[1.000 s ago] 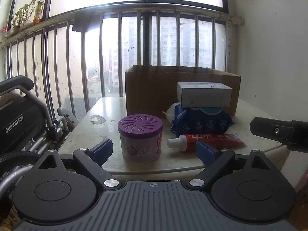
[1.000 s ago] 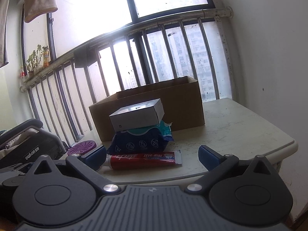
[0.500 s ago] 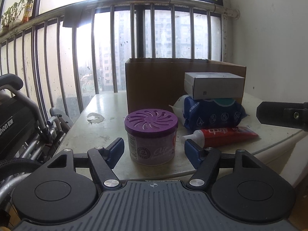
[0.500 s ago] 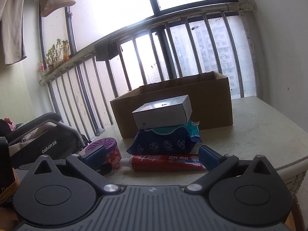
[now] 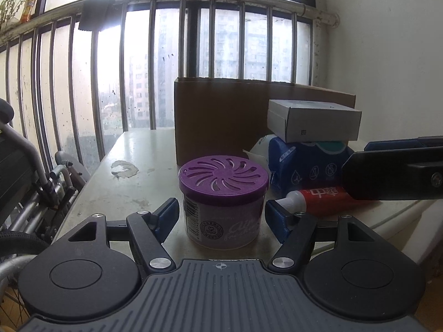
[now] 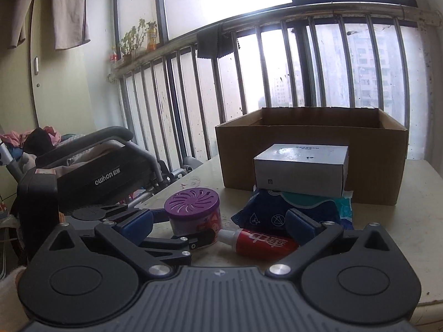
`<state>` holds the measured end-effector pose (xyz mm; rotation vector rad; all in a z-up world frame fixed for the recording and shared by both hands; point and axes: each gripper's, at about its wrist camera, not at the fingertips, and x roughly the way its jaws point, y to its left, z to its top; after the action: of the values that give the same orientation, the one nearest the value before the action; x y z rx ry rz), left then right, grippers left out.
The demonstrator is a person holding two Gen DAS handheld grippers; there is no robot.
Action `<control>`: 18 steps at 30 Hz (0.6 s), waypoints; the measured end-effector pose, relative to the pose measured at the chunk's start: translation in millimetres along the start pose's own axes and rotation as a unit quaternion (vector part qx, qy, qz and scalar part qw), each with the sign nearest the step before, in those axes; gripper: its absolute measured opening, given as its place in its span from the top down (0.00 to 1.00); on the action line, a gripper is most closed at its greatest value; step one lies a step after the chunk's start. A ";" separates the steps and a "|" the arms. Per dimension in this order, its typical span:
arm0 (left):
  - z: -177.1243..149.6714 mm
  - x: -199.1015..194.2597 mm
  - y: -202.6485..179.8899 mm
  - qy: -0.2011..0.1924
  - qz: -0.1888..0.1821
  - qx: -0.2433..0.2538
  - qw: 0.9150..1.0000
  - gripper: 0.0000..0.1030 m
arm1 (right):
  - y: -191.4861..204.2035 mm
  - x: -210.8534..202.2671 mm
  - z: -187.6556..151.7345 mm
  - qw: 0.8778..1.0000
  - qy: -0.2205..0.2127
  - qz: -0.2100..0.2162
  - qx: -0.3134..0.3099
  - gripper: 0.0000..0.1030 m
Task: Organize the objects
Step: 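Move the right gripper to the purple-lidded jar and close on it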
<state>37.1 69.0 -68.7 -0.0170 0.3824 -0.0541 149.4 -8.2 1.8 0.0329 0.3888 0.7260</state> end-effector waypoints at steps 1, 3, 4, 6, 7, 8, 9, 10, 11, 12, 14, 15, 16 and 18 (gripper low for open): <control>-0.6 1.5 1.3 0.000 -0.007 -0.004 1.000 0.35 | -0.6 2.4 0.3 1.000 0.003 0.005 0.004 0.00; -2.4 4.0 3.5 -0.001 -0.009 -0.009 1.000 0.36 | -1.3 5.0 0.4 1.000 0.007 0.012 0.008 0.00; -3.5 4.3 4.9 -0.004 -0.011 -0.012 1.000 0.36 | -2.0 5.8 0.4 1.000 0.008 0.014 0.011 0.00; -5.5 3.9 8.1 -0.012 -0.016 -0.018 1.000 0.37 | -2.5 6.0 0.1 1.000 0.010 0.013 0.010 0.00; -6.5 3.7 9.5 -0.016 -0.018 -0.019 1.000 0.37 | -2.8 6.3 0.0 1.000 0.011 0.012 0.011 0.00; -7.8 3.3 11.2 -0.020 -0.019 -0.023 0.999 0.37 | -3.5 7.1 -0.4 1.000 0.013 0.012 0.013 0.00; -9.1 2.9 13.3 -0.023 -0.020 -0.025 0.999 0.37 | -4.6 8.0 -0.8 1.000 0.015 0.015 0.015 0.00; -9.7 2.4 14.9 -0.024 -0.021 -0.025 0.999 0.37 | -5.1 8.3 -1.1 1.000 0.017 0.017 0.018 0.00; -9.9 2.0 16.4 -0.025 -0.020 -0.025 0.999 0.37 | -5.5 8.7 -1.2 0.999 0.018 0.019 0.020 0.00; -9.9 1.4 17.8 -0.025 -0.020 -0.026 0.999 0.37 | -5.5 9.2 -1.1 0.999 0.019 0.020 0.020 0.00; -8.6 0.4 23.3 -0.024 -0.027 -0.032 0.999 0.37 | -5.1 10.4 0.3 0.999 0.022 0.022 0.017 0.00; -8.4 -0.3 25.2 -0.022 -0.030 -0.032 0.999 0.37 | -4.2 11.3 1.3 0.999 0.023 0.023 0.015 0.00; -8.0 -0.8 27.4 -0.021 -0.035 -0.030 0.999 0.37 | -3.5 12.2 2.2 0.999 0.025 0.025 0.013 0.00; -8.2 -2.6 30.9 -0.020 -0.037 -0.025 0.999 0.37 | -1.7 14.6 3.7 0.999 0.028 0.031 0.011 0.01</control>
<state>33.2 100.0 -76.1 -0.0812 0.3432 -0.1173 161.7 0.4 0.1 0.0455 0.4516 0.7850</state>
